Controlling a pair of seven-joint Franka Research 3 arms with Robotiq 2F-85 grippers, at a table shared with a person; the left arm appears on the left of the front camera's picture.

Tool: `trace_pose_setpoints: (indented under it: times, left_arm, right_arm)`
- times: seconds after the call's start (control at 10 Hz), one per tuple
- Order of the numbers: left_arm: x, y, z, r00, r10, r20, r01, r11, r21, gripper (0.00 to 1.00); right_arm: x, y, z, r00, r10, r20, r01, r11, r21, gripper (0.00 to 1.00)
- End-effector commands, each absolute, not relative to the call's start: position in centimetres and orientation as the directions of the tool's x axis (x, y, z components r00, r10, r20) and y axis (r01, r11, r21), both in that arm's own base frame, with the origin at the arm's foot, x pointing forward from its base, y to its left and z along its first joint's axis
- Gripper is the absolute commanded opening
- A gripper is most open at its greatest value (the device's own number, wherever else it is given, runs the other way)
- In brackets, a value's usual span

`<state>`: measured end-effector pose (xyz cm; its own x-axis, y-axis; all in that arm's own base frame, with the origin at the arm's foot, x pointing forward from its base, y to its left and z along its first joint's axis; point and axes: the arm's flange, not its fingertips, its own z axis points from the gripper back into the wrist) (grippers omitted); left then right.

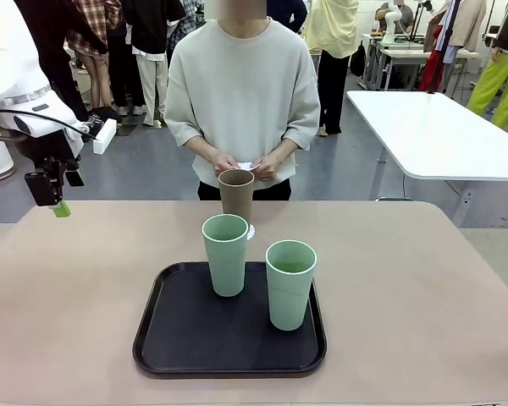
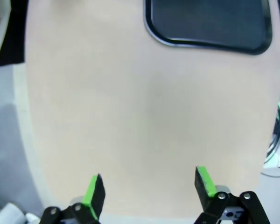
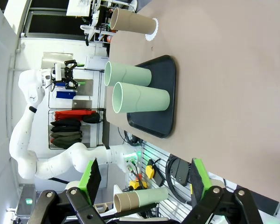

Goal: Place coasters on the table and set cups on them.
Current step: Pick up one Reusable plastic cup and place it on a coaster set by the human, then take one Reusable plastic cup from the Flat Tray and place it on a coaster set by the human.

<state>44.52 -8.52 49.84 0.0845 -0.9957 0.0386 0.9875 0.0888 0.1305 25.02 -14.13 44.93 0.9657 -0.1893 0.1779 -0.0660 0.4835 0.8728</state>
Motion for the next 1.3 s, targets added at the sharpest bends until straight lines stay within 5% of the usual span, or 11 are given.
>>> trace_pose_setpoints:
  times: [0.0, 1.0, 1.1, 1.2]
  left_arm:
    - [45.3, -8.3, 49.5, 0.084, -0.995, 0.055, 0.984, 0.091, 0.152, 1.00]
    - [45.1, -8.3, 49.5, 0.084, -0.995, 0.060, 0.986, 0.092, 0.139, 1.00]
    - [44.8, -7.0, 50.3, 0.207, -0.918, 0.339, 0.978, 0.207, -0.038, 1.00]
    - [44.2, -5.2, 50.5, 0.376, -0.816, 0.438, 0.926, 0.318, -0.203, 1.00]
  right_arm:
    - [25.1, -14.2, 45.0, 0.963, -0.193, 0.186, -0.076, 0.470, 0.879, 1.00]
    - [25.1, -14.2, 45.0, 0.963, -0.193, 0.186, -0.076, 0.470, 0.879, 1.00]
    - [25.1, -14.2, 45.0, 0.963, -0.193, 0.186, -0.076, 0.470, 0.879, 1.00]
    - [25.1, -14.2, 45.0, 0.963, -0.193, 0.186, -0.076, 0.470, 0.879, 1.00]
